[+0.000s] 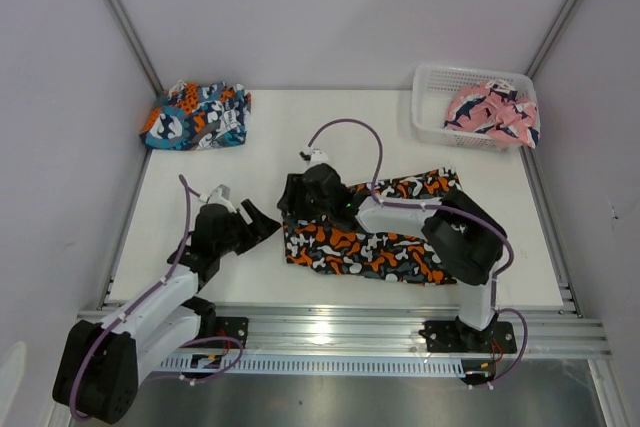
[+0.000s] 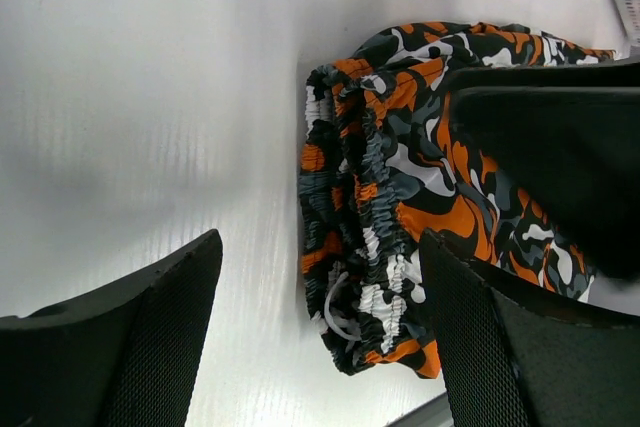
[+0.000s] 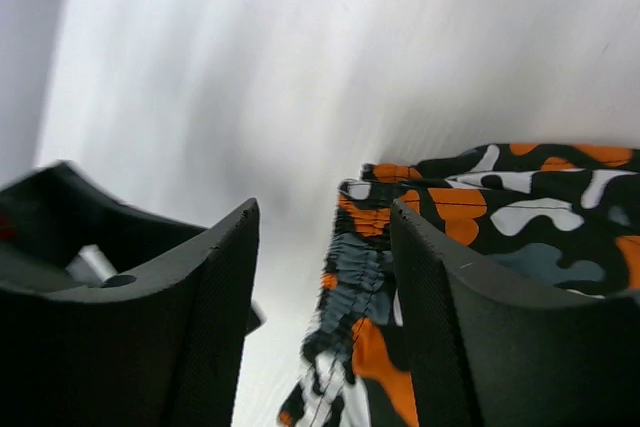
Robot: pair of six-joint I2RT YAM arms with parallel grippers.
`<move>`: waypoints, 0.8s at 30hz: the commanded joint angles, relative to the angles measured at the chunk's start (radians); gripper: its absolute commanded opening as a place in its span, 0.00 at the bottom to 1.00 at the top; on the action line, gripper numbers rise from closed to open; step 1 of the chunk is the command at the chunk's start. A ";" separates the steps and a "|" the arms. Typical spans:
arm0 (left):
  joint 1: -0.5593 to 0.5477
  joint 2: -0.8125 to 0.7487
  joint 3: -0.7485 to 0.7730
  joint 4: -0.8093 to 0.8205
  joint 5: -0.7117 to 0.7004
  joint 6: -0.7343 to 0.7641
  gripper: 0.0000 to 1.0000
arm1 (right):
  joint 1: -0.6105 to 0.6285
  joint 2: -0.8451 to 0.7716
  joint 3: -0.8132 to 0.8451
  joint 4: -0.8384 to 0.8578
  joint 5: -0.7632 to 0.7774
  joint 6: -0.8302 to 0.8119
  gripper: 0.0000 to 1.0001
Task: Fold and stack the shorts
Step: Fold the shorts
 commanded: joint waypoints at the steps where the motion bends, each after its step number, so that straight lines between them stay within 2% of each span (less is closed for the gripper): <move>1: 0.002 -0.008 -0.021 0.070 0.036 0.011 0.82 | -0.019 -0.155 -0.025 0.034 -0.045 -0.002 0.58; 3: -0.001 0.018 -0.034 0.099 0.039 0.008 0.81 | -0.021 -0.217 -0.066 0.034 -0.042 0.002 0.61; 6: -0.016 0.066 -0.031 0.140 0.044 -0.001 0.82 | -0.021 -0.284 -0.114 0.000 -0.016 0.028 0.59; 7: -0.024 0.078 -0.025 0.148 0.041 -0.009 0.82 | -0.021 -0.295 -0.121 -0.024 -0.002 0.037 0.55; 8: -0.043 0.087 -0.021 0.160 0.027 -0.012 0.82 | -0.021 -0.306 -0.135 -0.047 0.009 0.053 0.44; 9: -0.054 0.105 -0.018 0.165 0.017 -0.015 0.82 | -0.019 -0.324 -0.179 -0.046 0.006 0.062 0.38; 14: -0.076 0.152 -0.024 0.209 -0.011 -0.027 0.82 | 0.001 -0.355 -0.324 0.038 -0.014 0.128 0.21; 19: -0.082 0.214 -0.032 0.295 0.007 -0.032 0.83 | 0.004 -0.312 -0.437 0.155 -0.037 0.194 0.16; 24: -0.106 0.242 -0.025 0.309 -0.005 -0.047 0.84 | 0.028 -0.252 -0.465 0.160 -0.008 0.263 0.12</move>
